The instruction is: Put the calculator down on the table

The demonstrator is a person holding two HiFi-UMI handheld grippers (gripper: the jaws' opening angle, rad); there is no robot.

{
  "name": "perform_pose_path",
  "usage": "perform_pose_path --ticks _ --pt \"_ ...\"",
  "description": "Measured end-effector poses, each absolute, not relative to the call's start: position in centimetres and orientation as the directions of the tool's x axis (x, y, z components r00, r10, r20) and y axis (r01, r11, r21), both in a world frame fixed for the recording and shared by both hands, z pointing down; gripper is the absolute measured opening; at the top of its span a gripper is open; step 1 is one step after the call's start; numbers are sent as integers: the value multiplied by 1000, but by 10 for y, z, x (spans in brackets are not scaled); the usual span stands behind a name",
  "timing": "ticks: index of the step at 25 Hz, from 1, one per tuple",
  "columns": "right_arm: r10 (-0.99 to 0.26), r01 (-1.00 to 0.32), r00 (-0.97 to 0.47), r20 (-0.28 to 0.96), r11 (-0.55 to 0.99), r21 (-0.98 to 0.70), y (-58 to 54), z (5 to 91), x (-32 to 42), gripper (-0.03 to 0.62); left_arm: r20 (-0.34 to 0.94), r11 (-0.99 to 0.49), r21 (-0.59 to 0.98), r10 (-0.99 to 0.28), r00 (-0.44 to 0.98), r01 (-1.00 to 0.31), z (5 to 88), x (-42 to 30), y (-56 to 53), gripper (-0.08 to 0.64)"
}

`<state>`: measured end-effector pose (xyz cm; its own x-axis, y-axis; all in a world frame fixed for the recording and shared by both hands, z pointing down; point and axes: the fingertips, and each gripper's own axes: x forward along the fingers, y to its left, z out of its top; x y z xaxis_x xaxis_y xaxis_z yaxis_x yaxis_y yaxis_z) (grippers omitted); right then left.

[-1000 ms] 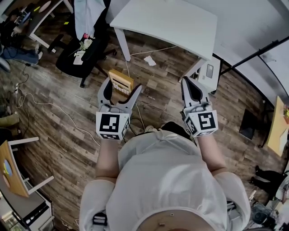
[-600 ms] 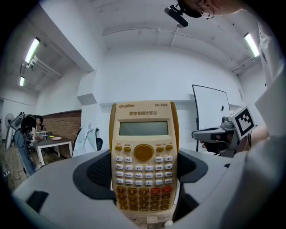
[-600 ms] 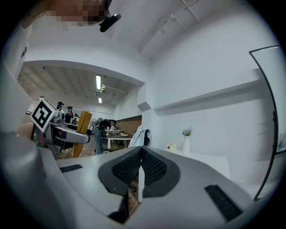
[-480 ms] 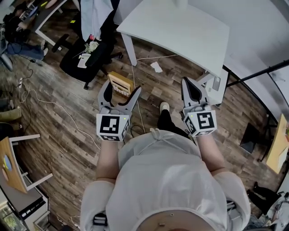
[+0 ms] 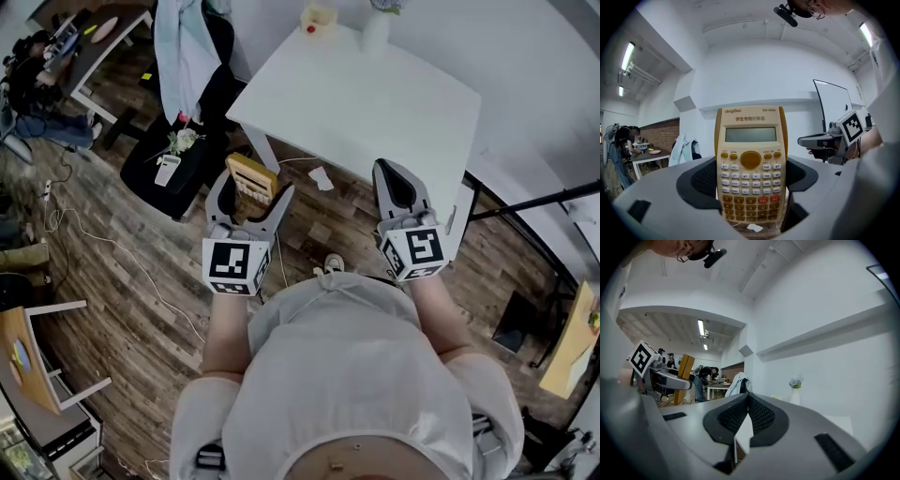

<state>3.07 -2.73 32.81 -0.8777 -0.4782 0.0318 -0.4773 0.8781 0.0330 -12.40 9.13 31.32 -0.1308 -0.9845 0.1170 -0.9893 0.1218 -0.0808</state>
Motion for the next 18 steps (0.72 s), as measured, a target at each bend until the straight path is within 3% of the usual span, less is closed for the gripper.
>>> perform_pose_path --ticks 18 --pt "-592 -598 -796 121 801 -14 -194 370 15 5 241 -79 -64 -969 62 -995 358 -142 -116 403"
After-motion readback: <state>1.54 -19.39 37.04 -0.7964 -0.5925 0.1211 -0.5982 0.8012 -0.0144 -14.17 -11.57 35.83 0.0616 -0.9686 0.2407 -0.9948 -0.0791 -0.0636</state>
